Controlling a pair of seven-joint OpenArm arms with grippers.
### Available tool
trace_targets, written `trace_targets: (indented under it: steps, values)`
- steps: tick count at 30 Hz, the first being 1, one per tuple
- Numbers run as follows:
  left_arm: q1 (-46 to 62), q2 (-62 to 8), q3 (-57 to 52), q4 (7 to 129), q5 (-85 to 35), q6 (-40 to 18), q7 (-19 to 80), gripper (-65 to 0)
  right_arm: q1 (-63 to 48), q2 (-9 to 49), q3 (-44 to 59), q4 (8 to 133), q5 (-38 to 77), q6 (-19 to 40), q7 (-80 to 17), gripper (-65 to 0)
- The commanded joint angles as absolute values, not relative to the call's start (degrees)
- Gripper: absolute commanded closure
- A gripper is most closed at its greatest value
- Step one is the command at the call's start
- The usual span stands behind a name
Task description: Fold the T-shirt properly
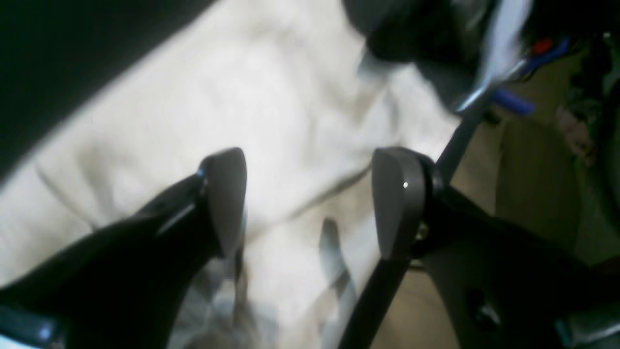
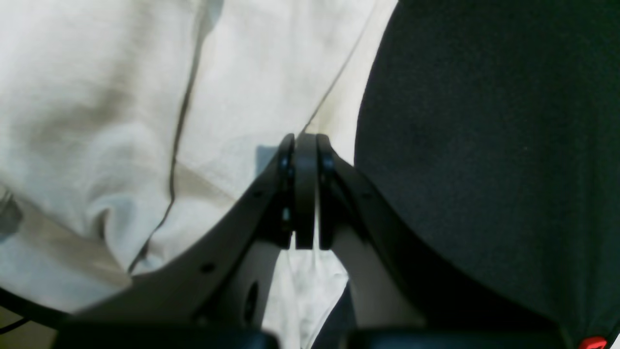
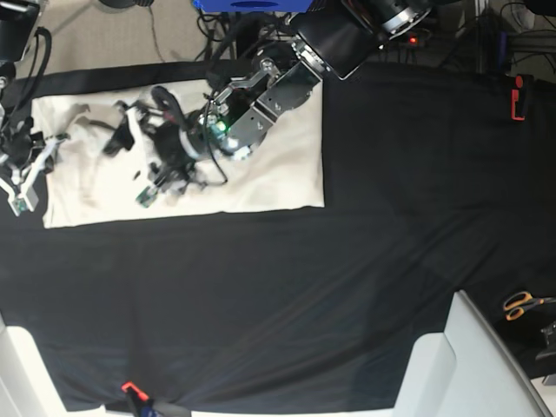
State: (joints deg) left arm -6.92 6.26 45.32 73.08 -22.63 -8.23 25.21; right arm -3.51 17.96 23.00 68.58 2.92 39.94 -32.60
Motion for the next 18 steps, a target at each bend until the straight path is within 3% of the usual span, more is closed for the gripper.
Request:
trace_targets:
  steps: [1, 2, 4, 7, 11, 18]
  values:
    - [-8.0, 7.0, 44.9, 76.4, -23.2, -8.4, 23.8, -39.5, -2.7, 19.2, 23.3, 69.5, 3.4, 40.0, -31.7, -0.2]
    - [-8.0, 6.3, 44.8, 78.4, -22.8, -8.3, 23.9, -38.8, -2.7, 19.2, 23.3, 69.5, 3.4, 40.0, -31.7, -0.2]
    - [-8.0, 2.6, 44.7, 82.0, -22.9, -8.0, 26.6, -29.5, -2.6, 19.2, 23.3, 69.5, 3.4, 40.0, -31.7, -0.2]
    - [-7.0, -2.2, 44.7, 86.5, -23.0, -2.3, 31.6, 0.0, -2.6, 19.2, 23.3, 69.5, 3.4, 40.0, -31.7, -0.2]
    - [-1.8, -7.8, 40.5, 90.2, -23.2, 8.0, 32.2, 0.0, -2.6, 19.2, 23.3, 69.5, 3.4, 40.0, -31.7, -0.2]
    - [4.9, -9.5, 35.2, 90.5, -22.8, 8.9, 32.1, 0.0, -2.6, 19.2, 23.3, 69.5, 3.4, 40.0, -31.7, -0.2]
